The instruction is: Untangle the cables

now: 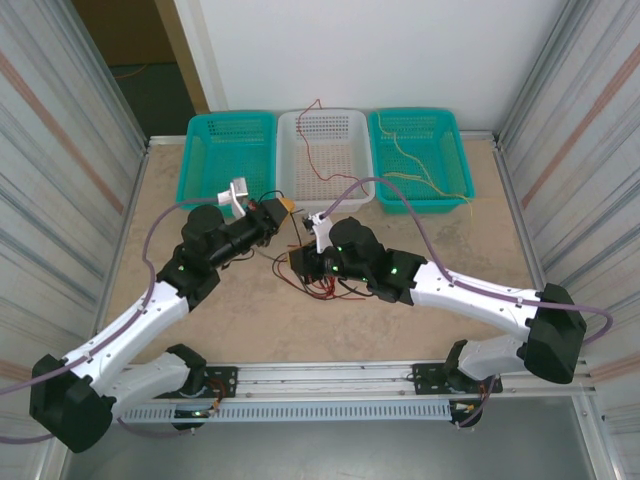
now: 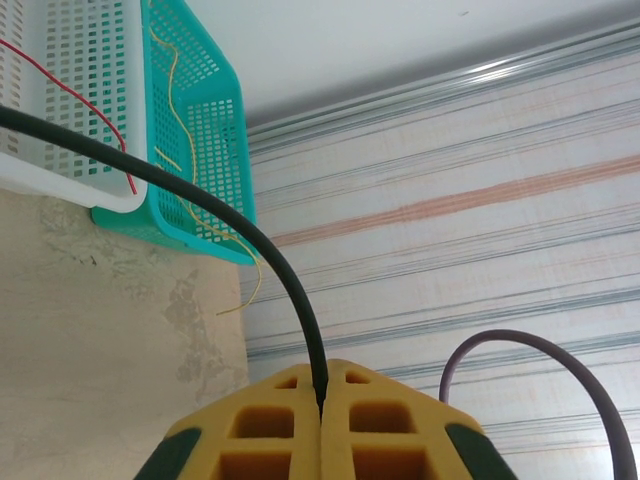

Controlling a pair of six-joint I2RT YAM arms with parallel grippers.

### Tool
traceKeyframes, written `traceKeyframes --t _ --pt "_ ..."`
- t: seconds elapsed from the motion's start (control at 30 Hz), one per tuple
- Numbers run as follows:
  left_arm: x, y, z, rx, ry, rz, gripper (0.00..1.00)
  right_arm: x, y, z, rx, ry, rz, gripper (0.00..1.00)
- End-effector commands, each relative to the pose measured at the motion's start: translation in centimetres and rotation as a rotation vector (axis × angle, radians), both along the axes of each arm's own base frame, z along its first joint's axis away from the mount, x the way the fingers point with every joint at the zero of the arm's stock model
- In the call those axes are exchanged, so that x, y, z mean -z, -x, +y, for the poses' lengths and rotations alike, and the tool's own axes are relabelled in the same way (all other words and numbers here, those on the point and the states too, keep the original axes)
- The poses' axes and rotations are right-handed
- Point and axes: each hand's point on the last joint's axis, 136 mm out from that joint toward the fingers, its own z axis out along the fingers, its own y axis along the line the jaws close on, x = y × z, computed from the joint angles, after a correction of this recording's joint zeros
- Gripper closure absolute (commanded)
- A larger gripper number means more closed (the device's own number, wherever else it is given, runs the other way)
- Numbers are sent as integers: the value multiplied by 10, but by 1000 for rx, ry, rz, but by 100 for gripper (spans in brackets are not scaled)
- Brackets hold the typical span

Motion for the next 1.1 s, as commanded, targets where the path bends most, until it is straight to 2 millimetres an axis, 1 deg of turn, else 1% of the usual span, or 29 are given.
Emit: traceKeyframes --t 0.0,0.13,0.23,0.33,0.4,0.43,0.47,0.53,0.57,0.6,0.63,0.67,0.7,0.73,0.87,0.93,1.0,1.07 --pt "-30 -1 3 -1 27 -91 100 6 -5 -4 39 14 29 100" --pt "-49 2 1 18 11 -188 100 27 -11 -11 89 29 118 100" --pt "-63 5 0 31 1 -253 100 47 -20 -16 134 67 203 100" --pt "-69 8 -4 63 -28 -286 100 61 -24 -17 151 108 248 100" --pt "-70 10 -7 85 -56 -300 100 64 -23 -15 143 135 262 100" --pt "-67 10 -8 89 -82 -298 100 63 -23 -14 137 148 263 100" --pt "-65 9 -7 86 -111 -294 100 62 -22 -14 140 161 260 98" --pt "-59 5 -2 57 -194 -288 100 58 -22 -19 152 187 233 73" --pt "-56 2 2 38 -236 -282 100 56 -22 -23 163 193 221 64" --pt "-53 -2 8 15 -289 -273 100 53 -23 -29 179 198 205 56" --pt "-50 -8 14 -5 -342 -261 100 48 -24 -37 194 201 192 50" --pt "-46 -13 19 -15 -381 -245 100 46 -24 -44 208 210 184 47" --pt "-44 -21 26 -29 -421 -229 100 44 -25 -54 230 223 173 40" --pt "-41 -30 34 -43 -451 -210 100 42 -26 -64 249 236 164 38" --pt "-39 -68 54 -67 -519 -195 100 41 -26 -106 332 274 149 36" --pt "-36 -93 64 -73 -549 -177 100 40 -25 -124 365 271 154 35" --pt "-35 -115 69 -76 -578 -172 100 41 -23 -137 388 267 162 35" --pt "-36 -136 72 -78 -606 -178 100 43 -21 -145 398 264 168 35"
